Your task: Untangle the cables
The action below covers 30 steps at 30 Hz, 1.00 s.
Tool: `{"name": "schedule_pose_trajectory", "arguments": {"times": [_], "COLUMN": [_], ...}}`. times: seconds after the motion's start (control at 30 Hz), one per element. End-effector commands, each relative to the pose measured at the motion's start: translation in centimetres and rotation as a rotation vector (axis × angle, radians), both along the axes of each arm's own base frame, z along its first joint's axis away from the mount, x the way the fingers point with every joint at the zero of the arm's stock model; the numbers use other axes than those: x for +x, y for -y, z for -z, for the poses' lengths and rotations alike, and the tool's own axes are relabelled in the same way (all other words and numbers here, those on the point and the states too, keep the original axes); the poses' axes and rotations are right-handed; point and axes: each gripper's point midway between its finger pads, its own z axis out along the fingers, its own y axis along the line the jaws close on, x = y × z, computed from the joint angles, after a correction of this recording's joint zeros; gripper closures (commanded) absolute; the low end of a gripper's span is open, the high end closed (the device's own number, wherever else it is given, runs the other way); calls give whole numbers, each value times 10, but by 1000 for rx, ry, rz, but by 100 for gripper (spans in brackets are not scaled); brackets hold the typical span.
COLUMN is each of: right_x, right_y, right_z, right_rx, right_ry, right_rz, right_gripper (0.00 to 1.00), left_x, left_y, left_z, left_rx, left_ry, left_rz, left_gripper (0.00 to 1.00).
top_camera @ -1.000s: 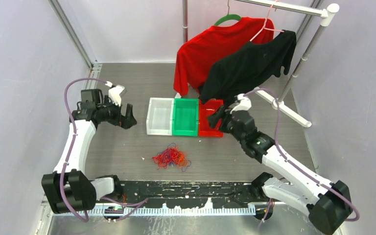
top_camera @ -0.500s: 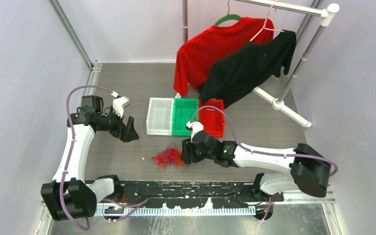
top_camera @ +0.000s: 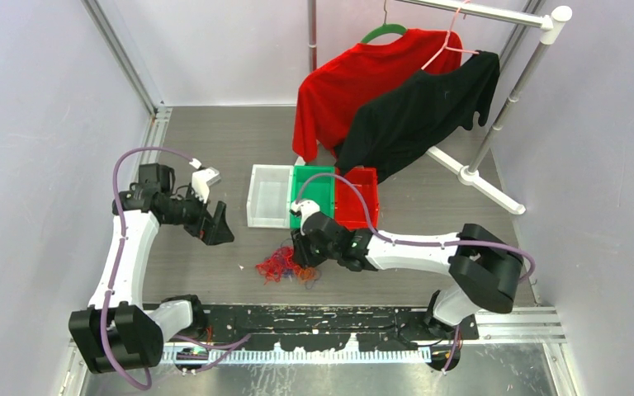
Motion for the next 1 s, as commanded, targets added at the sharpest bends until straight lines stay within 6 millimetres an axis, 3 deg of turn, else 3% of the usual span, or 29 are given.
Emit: {"name": "schedule_pose_trajectory", "arguments": {"times": [0.0,0.13,0.3,0.57,0.73,0.97], "right_x": [9,9,3,-8,-12,-16], "right_y": [-25,-28,-22,-16,-22,-34], "right_z": [-20,-31,-65,-131,-145,-149], "right_rx": [63,96,167,306,327,352], "right_ry": [54,64,88,131,127,98], "right_rz": [-44,-45,-51,-78,-109,-145], "right_gripper": [72,88,99,99,99,99], "left_x": [-4,-6,-9,-30,-48,-50], "left_y": [4,5,12,38,66,92], "left_z": [-20,-24,-32,-57,-68,-53], "left_rx": [-10,-16,-46,-92,-111,-94], "left_ry": [68,80,80,77,86,25], "left_rz": [35,42,61,160,263,357], "left_gripper": [6,6,6,6,5,10]}}
